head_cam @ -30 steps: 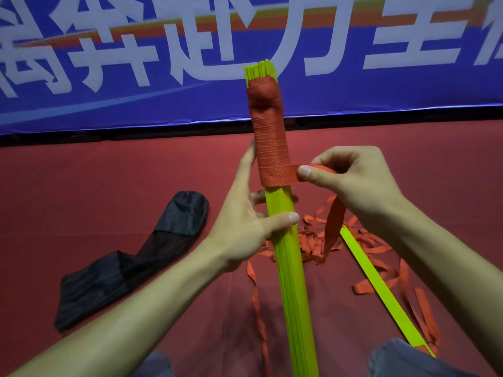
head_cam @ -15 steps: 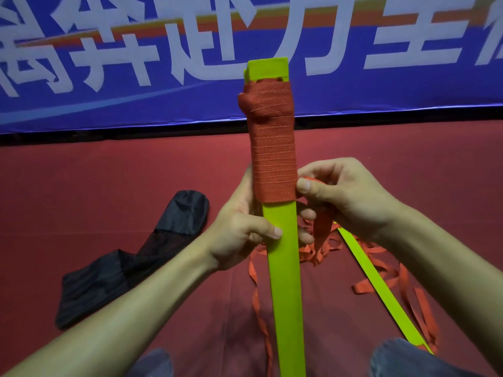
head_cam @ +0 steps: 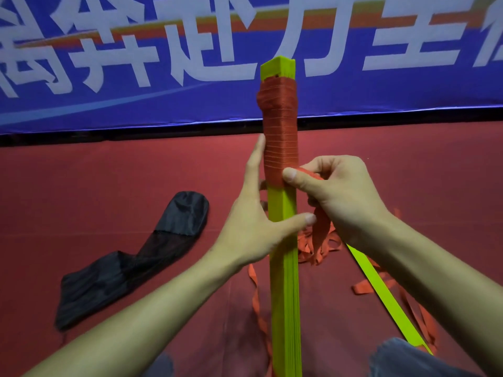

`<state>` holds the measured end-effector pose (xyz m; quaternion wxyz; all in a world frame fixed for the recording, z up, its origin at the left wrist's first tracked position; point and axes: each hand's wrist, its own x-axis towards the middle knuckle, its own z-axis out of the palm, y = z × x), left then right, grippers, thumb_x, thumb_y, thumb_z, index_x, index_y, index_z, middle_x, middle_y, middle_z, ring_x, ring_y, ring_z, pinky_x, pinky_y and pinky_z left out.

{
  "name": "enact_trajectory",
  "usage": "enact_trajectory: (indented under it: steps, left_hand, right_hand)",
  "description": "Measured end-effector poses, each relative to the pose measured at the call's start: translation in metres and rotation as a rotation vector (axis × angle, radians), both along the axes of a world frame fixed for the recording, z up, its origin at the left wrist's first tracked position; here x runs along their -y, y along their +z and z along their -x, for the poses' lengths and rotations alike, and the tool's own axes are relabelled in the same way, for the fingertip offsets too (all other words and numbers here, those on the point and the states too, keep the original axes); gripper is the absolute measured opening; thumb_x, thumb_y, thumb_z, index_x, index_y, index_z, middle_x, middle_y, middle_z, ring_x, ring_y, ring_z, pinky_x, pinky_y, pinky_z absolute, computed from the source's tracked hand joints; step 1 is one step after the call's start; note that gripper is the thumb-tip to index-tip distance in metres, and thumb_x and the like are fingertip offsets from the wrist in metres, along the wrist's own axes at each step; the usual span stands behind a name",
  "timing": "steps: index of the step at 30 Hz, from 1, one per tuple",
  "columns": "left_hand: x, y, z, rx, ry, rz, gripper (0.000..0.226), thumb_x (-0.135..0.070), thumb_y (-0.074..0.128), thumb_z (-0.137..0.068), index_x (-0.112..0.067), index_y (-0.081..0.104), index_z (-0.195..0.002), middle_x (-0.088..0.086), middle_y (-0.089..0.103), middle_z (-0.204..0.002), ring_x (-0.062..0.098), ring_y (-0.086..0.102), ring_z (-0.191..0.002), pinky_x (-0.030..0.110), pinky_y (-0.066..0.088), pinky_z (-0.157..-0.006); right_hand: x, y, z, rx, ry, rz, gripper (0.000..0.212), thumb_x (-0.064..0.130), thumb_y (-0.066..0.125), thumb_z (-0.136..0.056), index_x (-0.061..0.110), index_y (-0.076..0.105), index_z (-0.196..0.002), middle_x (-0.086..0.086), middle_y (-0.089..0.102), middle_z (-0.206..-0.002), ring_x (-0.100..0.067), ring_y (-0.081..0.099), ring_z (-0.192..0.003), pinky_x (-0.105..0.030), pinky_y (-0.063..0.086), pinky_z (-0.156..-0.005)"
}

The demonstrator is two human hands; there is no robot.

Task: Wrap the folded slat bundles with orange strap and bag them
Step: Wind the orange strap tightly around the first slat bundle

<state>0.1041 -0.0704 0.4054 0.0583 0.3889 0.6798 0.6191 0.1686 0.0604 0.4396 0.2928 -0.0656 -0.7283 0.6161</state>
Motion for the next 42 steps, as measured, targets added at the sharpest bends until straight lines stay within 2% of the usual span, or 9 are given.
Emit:
enact_trajectory:
  steps: [5, 8, 12, 19, 24, 29, 34, 38, 42]
  left_hand:
    - [-0.003, 0.001, 0.001, -0.14, 0.177, 0.036, 0.118, -0.011, 0.088, -0.072, -0.06, 0.014, -0.15, -0.027, 0.071, -0.1, 0.003, 0.072, -0.086, 0.038, 0.062, -0.074]
    - [0.0, 0.003, 0.006, -0.103, 0.127, -0.004, 0.112, 0.004, 0.081, -0.075, -0.052, 0.023, -0.152, -0.033, 0.067, -0.11, 0.006, 0.071, -0.093, 0.039, 0.063, -0.07]
    - [0.007, 0.005, 0.012, -0.039, 0.046, -0.069, 0.104, 0.016, 0.073, -0.078, -0.05, 0.029, -0.144, -0.01, 0.066, -0.123, 0.006, 0.071, -0.089, 0.035, 0.063, -0.065]
    - [0.008, 0.0, 0.02, 0.212, -0.184, -0.152, 0.099, 0.022, 0.065, -0.081, -0.054, 0.034, -0.135, 0.016, 0.073, -0.099, 0.027, 0.072, -0.083, 0.036, 0.06, -0.061]
    - [0.008, -0.001, 0.019, 0.342, -0.355, -0.191, 0.093, 0.011, 0.064, -0.076, -0.053, 0.035, -0.136, 0.016, 0.072, -0.102, 0.033, 0.072, -0.079, 0.069, 0.053, -0.081]
    - [0.006, 0.0, 0.017, 0.43, -0.44, -0.184, 0.092, 0.012, 0.054, -0.077, -0.044, 0.027, -0.145, 0.02, 0.07, -0.1, 0.037, 0.072, -0.072, 0.026, 0.056, -0.054]
    - [0.006, 0.001, 0.014, 0.351, -0.395, -0.146, 0.103, 0.009, 0.049, -0.073, -0.043, 0.012, -0.153, 0.018, 0.065, -0.099, 0.035, 0.07, -0.071, 0.036, 0.057, -0.06]
    - [0.004, 0.003, 0.006, 0.025, -0.19, -0.182, 0.111, 0.005, 0.065, -0.079, -0.056, 0.002, -0.147, 0.009, 0.061, -0.125, 0.035, 0.07, -0.087, 0.05, 0.061, -0.077]
    - [0.001, 0.005, 0.0, -0.119, 0.007, -0.069, 0.119, -0.007, 0.085, -0.075, -0.061, 0.007, -0.147, -0.018, 0.063, -0.117, 0.013, 0.072, -0.089, 0.026, 0.058, -0.079]
  right_hand:
    - [0.007, -0.002, 0.0, -0.03, -0.049, -0.022, 0.024, 0.015, 0.083, -0.073, 0.002, 0.063, -0.067, 0.01, 0.057, -0.046, 0.001, 0.048, -0.042, -0.015, 0.037, -0.039]
    - [0.0, 0.002, -0.001, -0.036, -0.022, -0.142, 0.018, 0.02, 0.082, -0.074, 0.009, 0.068, -0.068, 0.001, 0.068, -0.059, -0.008, 0.057, -0.059, -0.023, 0.046, -0.055]
    - [-0.017, -0.001, 0.0, -0.039, -0.002, -0.224, 0.015, 0.02, 0.08, -0.076, 0.013, 0.069, -0.068, -0.003, 0.067, -0.062, -0.01, 0.056, -0.063, -0.022, 0.044, -0.059]
    - [-0.028, -0.006, 0.005, -0.072, -0.046, -0.247, 0.017, 0.016, 0.08, -0.076, 0.017, 0.068, -0.064, 0.01, 0.059, -0.056, -0.001, 0.048, -0.055, -0.014, 0.039, -0.054]
    - [-0.026, -0.004, 0.004, -0.079, -0.001, -0.219, 0.014, 0.02, 0.078, -0.074, 0.01, 0.069, -0.07, -0.002, 0.064, -0.066, -0.006, 0.054, -0.063, -0.018, 0.044, -0.06]
    - [-0.026, -0.008, 0.003, 0.042, 0.289, -0.072, 0.019, 0.026, 0.066, -0.081, 0.015, 0.074, -0.095, 0.008, 0.061, -0.064, -0.003, 0.044, -0.055, -0.014, 0.036, -0.054]
    - [-0.018, -0.012, 0.005, 0.07, 0.394, 0.083, 0.019, 0.032, 0.08, -0.071, 0.02, 0.078, -0.085, -0.004, 0.053, -0.064, -0.012, 0.037, -0.055, -0.03, 0.027, -0.058]
    - [-0.007, -0.002, 0.0, 0.0, 0.231, 0.116, 0.022, 0.033, 0.079, -0.064, 0.013, 0.071, -0.069, -0.007, 0.054, -0.062, -0.008, 0.041, -0.05, -0.023, 0.032, -0.051]
    - [0.001, 0.004, -0.003, -0.058, 0.033, 0.058, 0.02, 0.011, 0.079, -0.073, 0.01, 0.061, -0.064, 0.011, 0.058, -0.047, 0.003, 0.049, -0.043, -0.012, 0.039, -0.047]
